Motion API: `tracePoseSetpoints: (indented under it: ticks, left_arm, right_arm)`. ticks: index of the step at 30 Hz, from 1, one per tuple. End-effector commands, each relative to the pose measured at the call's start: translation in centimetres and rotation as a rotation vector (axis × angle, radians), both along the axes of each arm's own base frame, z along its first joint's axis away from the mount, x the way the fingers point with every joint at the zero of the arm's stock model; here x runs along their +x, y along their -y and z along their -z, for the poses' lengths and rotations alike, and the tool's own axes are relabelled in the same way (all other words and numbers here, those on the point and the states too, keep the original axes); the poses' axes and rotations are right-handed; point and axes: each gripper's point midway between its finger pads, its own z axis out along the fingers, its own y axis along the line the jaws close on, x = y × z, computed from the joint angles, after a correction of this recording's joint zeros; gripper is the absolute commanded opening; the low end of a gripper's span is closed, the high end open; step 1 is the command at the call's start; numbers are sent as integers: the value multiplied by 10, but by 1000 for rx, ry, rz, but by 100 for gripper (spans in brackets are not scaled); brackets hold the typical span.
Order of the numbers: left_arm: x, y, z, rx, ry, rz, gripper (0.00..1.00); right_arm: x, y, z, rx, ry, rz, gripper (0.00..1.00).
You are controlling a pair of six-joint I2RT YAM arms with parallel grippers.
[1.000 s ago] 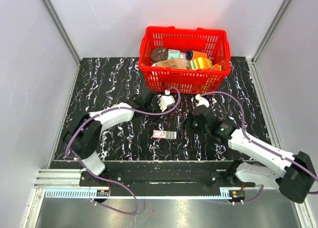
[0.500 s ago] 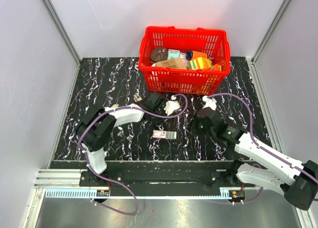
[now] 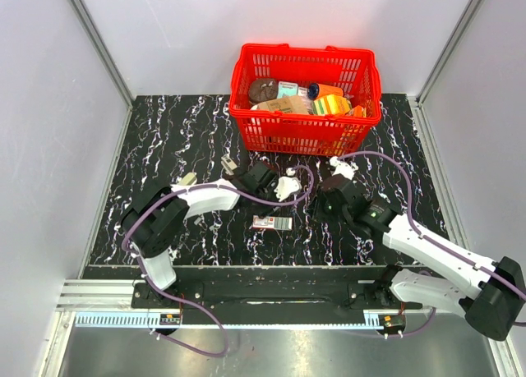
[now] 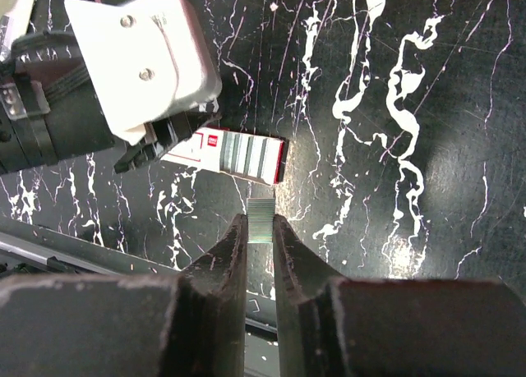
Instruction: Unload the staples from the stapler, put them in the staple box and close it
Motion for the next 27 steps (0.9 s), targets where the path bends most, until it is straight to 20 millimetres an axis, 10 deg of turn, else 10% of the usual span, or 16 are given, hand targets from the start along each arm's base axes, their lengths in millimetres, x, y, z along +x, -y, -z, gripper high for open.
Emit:
tracePoseSetpoints:
  ticks: [1,14,27]
  left_arm:
    - [-5,-7,-14,21,33,-25,43]
    - [-13,-12,-27,11,35,-26,43]
    - [53,-62,-136,-190,78,-213,48]
  right_arm:
    - [14,-3,-23,11,64,19,4]
    - [16,-6,-16,-5,47,13,4]
    - [36,-63,13,-52,-31,-142,4]
